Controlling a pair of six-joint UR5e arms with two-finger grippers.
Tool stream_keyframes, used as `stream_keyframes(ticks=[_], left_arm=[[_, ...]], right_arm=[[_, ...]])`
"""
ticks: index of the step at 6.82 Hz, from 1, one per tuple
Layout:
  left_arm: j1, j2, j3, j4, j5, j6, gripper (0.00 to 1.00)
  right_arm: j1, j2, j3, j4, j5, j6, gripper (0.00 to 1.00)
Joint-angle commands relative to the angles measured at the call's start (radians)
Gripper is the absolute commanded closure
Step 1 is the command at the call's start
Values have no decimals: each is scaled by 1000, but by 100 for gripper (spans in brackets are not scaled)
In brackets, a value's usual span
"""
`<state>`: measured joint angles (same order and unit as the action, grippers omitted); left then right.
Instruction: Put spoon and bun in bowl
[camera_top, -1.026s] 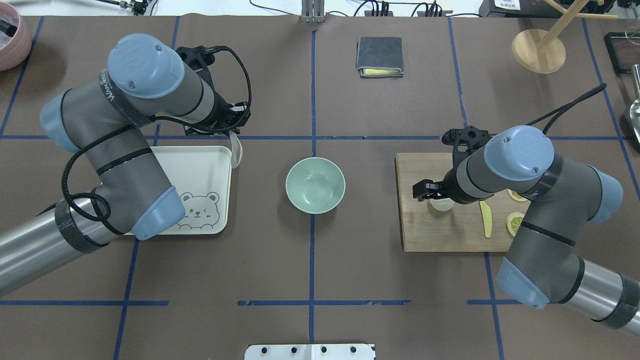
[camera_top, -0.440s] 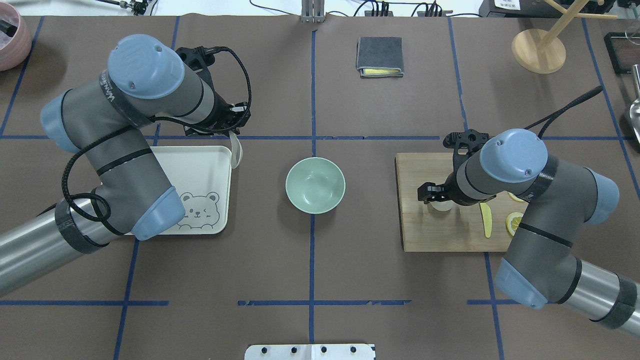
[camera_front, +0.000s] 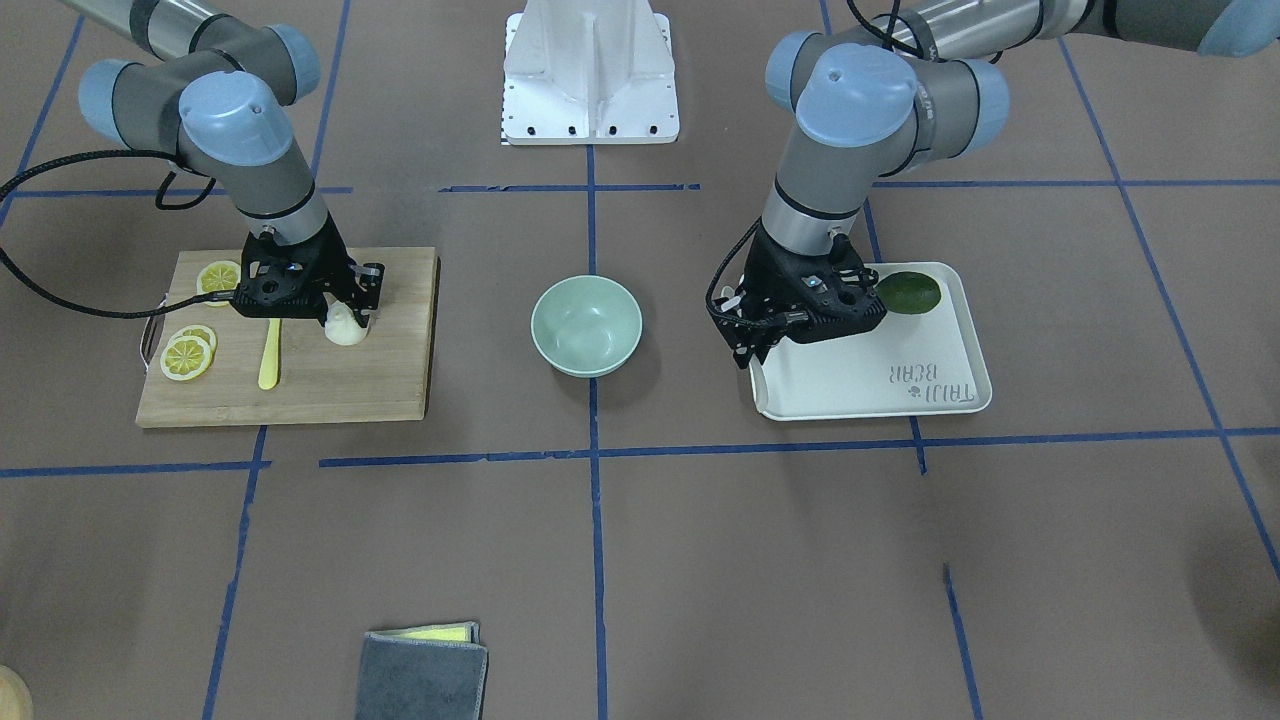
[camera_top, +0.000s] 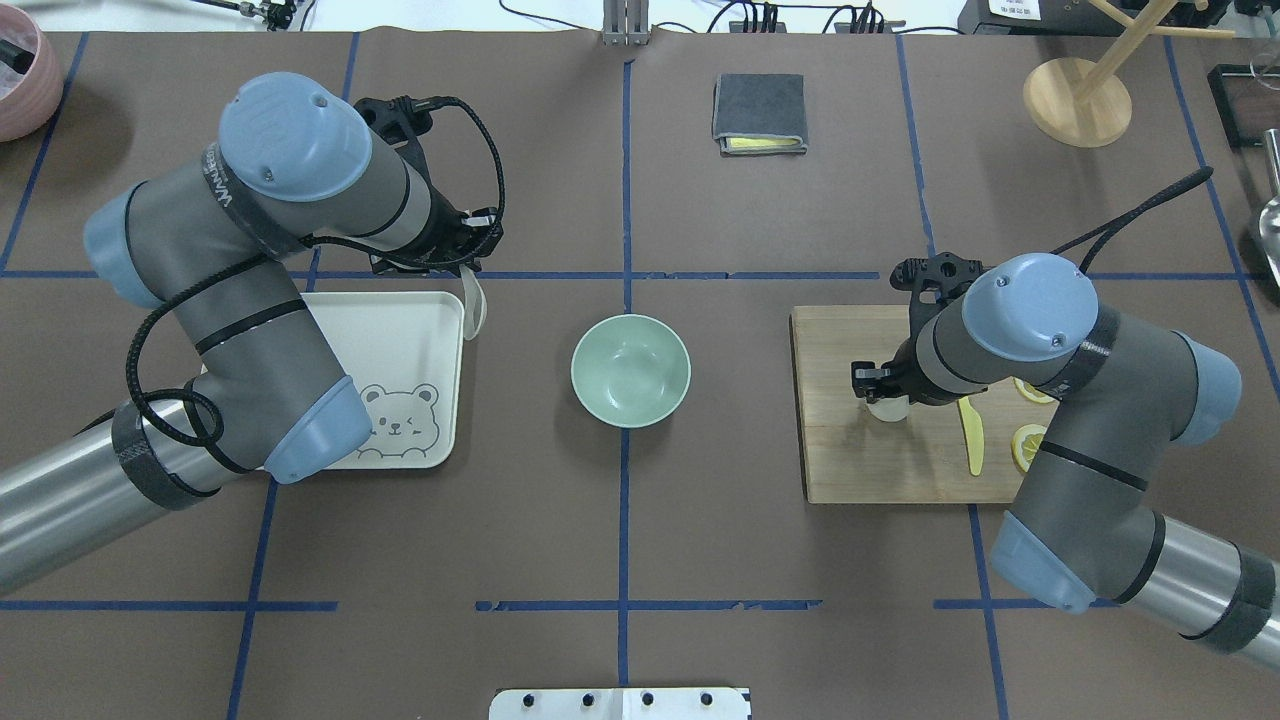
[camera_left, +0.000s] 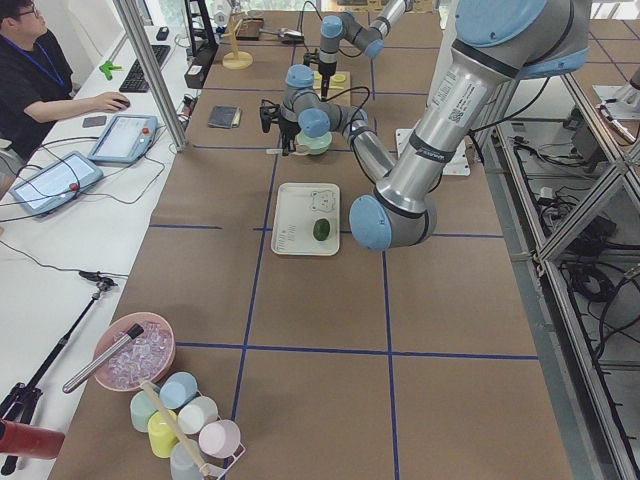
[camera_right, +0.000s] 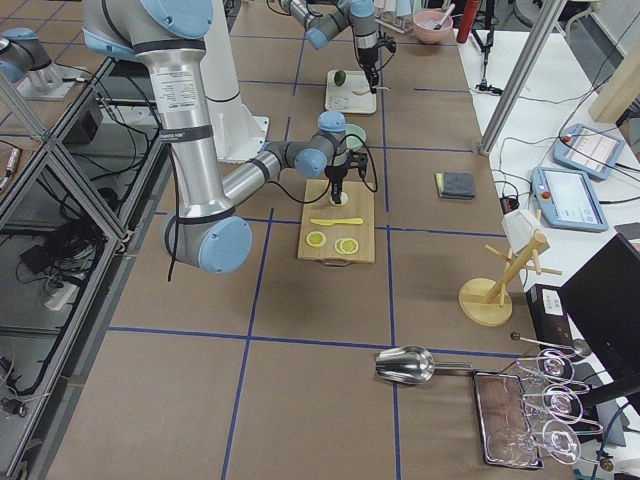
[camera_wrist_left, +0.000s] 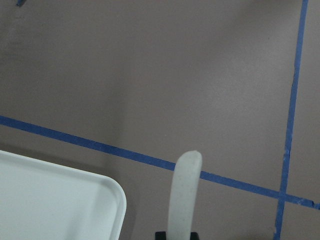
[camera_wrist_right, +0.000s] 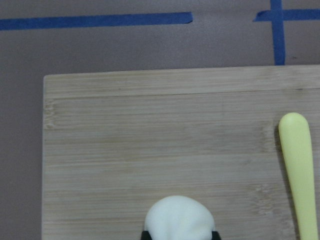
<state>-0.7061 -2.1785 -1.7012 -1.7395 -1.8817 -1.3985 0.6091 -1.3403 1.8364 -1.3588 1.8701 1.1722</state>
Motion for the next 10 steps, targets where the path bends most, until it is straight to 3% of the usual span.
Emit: stream_keyframes(ticks=[1, 3, 6, 8, 10], left_arm=[[4, -9, 0, 2, -2, -5, 100], [19, -62, 32, 0, 0, -60, 100], [121, -234, 184, -23, 6, -191, 100], [140, -248, 265, -113, 6, -189, 100], [140, -242, 264, -115, 6, -183, 100]], right_arm=[[23, 1, 9, 0, 7, 0, 100], [91, 3, 59, -46, 53, -3, 100], [181, 46, 153, -227, 106, -54, 100], [193, 46, 155, -227, 107, -69, 100], [192, 47, 156, -227, 107, -69, 100]])
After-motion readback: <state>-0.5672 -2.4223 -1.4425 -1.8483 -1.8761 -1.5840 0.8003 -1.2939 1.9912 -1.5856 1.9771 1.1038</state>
